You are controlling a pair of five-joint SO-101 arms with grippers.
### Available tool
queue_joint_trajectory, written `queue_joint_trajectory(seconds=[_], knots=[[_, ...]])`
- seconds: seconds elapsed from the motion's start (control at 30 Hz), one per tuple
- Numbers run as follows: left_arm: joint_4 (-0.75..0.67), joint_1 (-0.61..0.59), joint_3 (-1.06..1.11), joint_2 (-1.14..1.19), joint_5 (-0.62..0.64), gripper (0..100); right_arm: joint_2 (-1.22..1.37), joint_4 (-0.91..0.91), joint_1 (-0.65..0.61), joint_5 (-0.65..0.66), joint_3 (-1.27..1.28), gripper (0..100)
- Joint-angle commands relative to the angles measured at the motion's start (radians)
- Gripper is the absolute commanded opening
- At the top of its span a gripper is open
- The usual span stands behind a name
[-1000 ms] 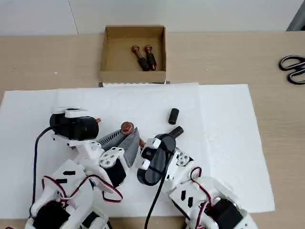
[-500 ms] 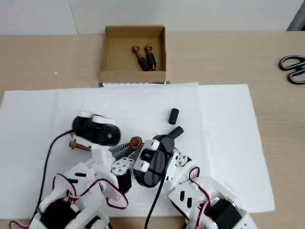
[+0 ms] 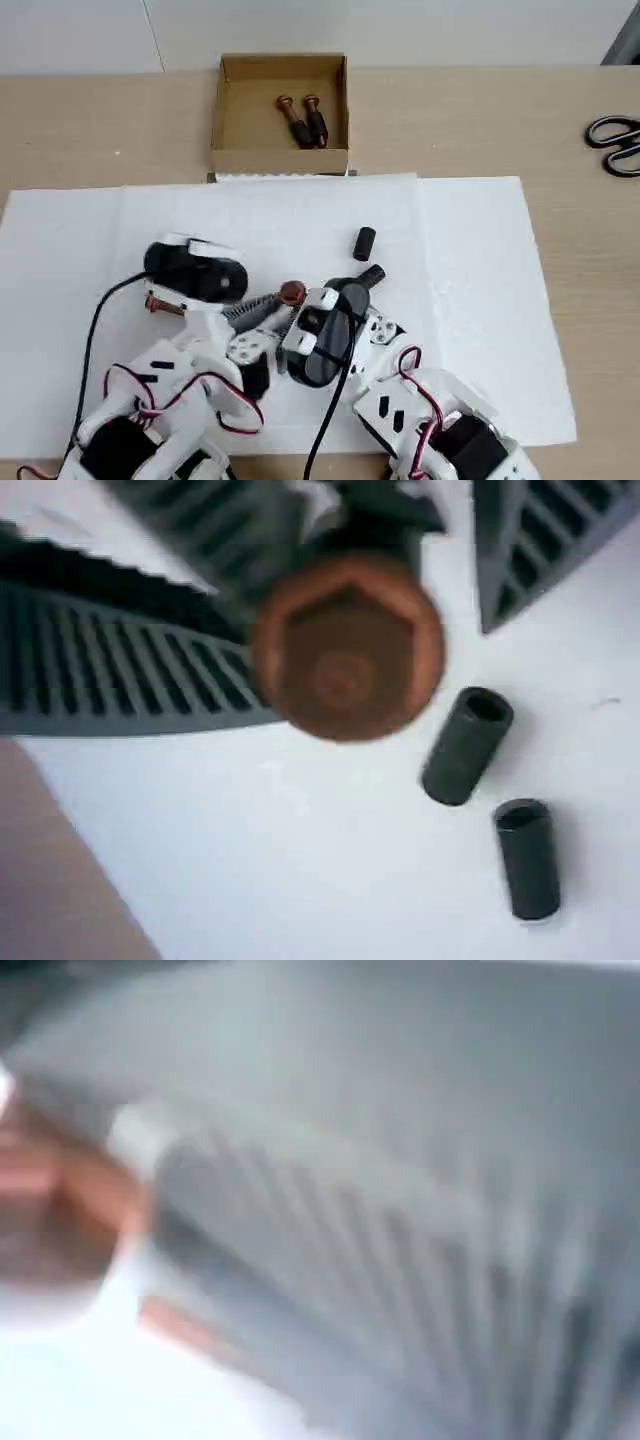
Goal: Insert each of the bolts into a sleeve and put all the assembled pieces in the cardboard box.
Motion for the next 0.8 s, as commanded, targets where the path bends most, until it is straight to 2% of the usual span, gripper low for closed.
queue_joint_trajectory(seconds=[0.0,0.17,0.33,0.53,0.6,0.73,0.77], knots=[[0.031,-0.041,-0.005,0.009,-0.009,26,-0.013,-0.045,-0.001,0.008,-0.017,0.2],[0.058,-0.121,-0.031,0.009,-0.064,26,-0.013,-0.045,-0.001,0.008,-0.017,0.2],[0.123,-0.184,-0.168,0.009,-0.123,26,-0.013,-0.044,0.001,0.008,-0.014,0.2],[0.212,-0.21,-0.291,0.009,-0.137,25,-0.013,-0.044,0.041,0.005,-0.012,0.2],[0.216,-0.235,-0.309,0.009,-0.15,20,-0.013,-0.044,0.087,0.005,-0.012,0.2],[0.212,-0.345,-0.297,0.003,-0.227,0,-0.013,-0.044,0.186,0.002,-0.012,0.2],[0.207,-0.385,-0.28,0.003,-0.238,1,-0.013,-0.044,0.211,0.002,-0.011,0.2]])
